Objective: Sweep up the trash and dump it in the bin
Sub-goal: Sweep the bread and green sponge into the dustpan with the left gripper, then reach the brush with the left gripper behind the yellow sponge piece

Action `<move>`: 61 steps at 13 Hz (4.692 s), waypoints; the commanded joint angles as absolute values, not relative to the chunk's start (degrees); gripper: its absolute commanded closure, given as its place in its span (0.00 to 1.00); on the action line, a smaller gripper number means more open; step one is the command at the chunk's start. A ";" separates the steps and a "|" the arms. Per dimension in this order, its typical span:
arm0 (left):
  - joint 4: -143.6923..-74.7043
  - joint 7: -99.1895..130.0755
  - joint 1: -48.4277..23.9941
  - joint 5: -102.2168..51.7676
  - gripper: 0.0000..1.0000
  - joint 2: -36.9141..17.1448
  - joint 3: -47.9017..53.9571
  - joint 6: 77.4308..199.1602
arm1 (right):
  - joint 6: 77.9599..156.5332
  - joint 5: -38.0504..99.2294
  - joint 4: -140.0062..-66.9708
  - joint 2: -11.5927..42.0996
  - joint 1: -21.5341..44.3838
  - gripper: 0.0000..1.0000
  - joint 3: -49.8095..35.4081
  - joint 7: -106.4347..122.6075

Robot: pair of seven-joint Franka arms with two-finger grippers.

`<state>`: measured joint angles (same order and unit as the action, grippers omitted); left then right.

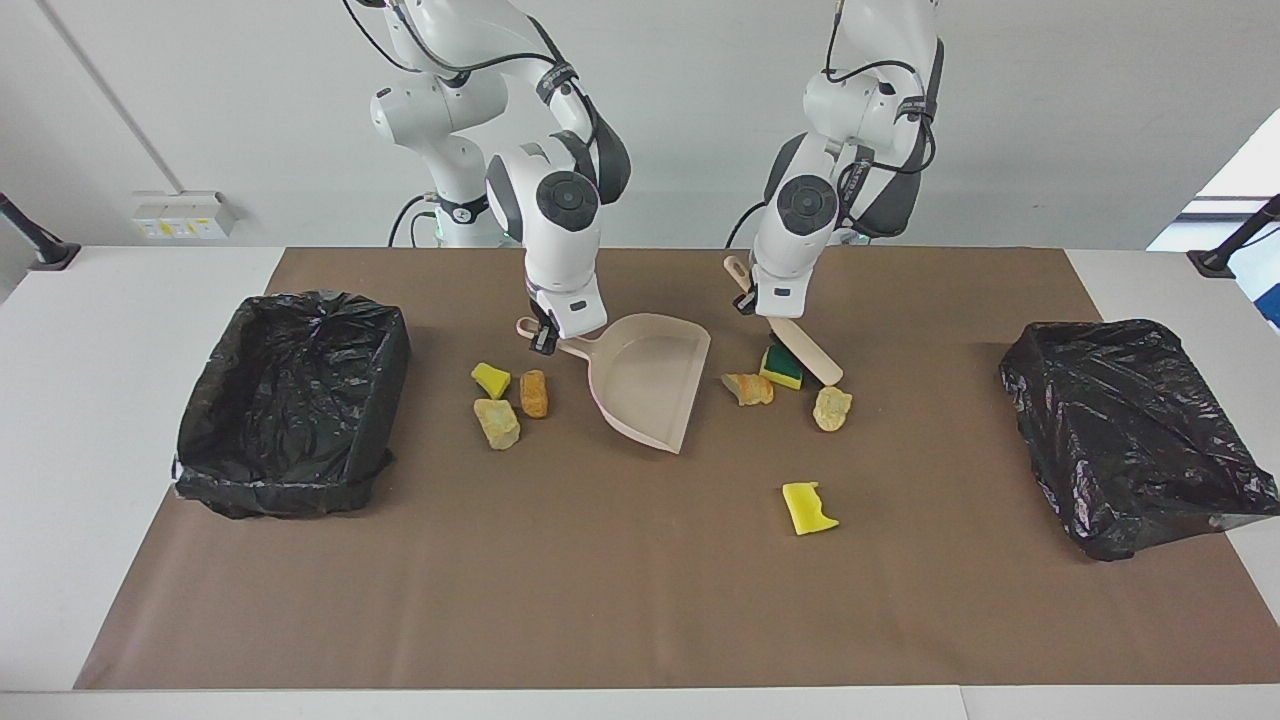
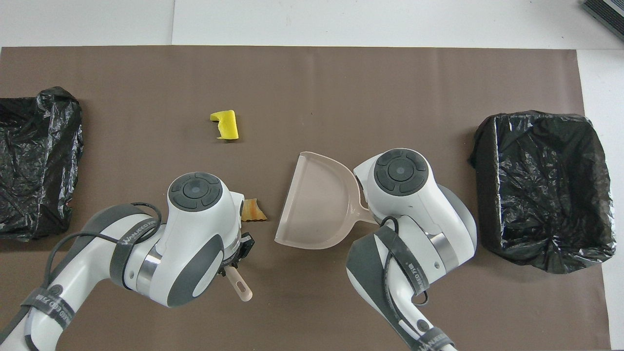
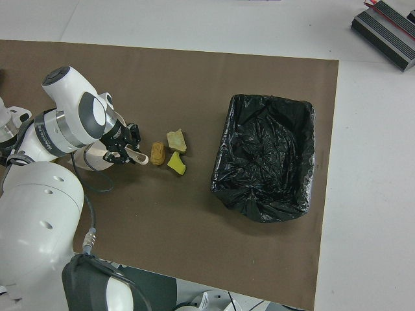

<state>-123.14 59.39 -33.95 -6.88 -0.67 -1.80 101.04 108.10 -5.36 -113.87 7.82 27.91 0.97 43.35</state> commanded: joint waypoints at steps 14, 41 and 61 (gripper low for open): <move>-126.82 23.03 -22.49 4.48 1.00 2.11 -1.76 109.24 | 110.30 -9.84 -121.38 4.83 33.57 1.00 0.53 29.88; -107.88 6.92 -27.35 -12.57 1.00 -6.66 -1.93 110.16 | 110.13 -9.76 -121.38 4.92 33.31 1.00 0.53 29.71; -101.30 -24.09 -18.18 2.37 1.00 -22.44 -1.06 116.54 | 110.21 -9.67 -121.38 4.92 33.31 1.00 0.53 28.56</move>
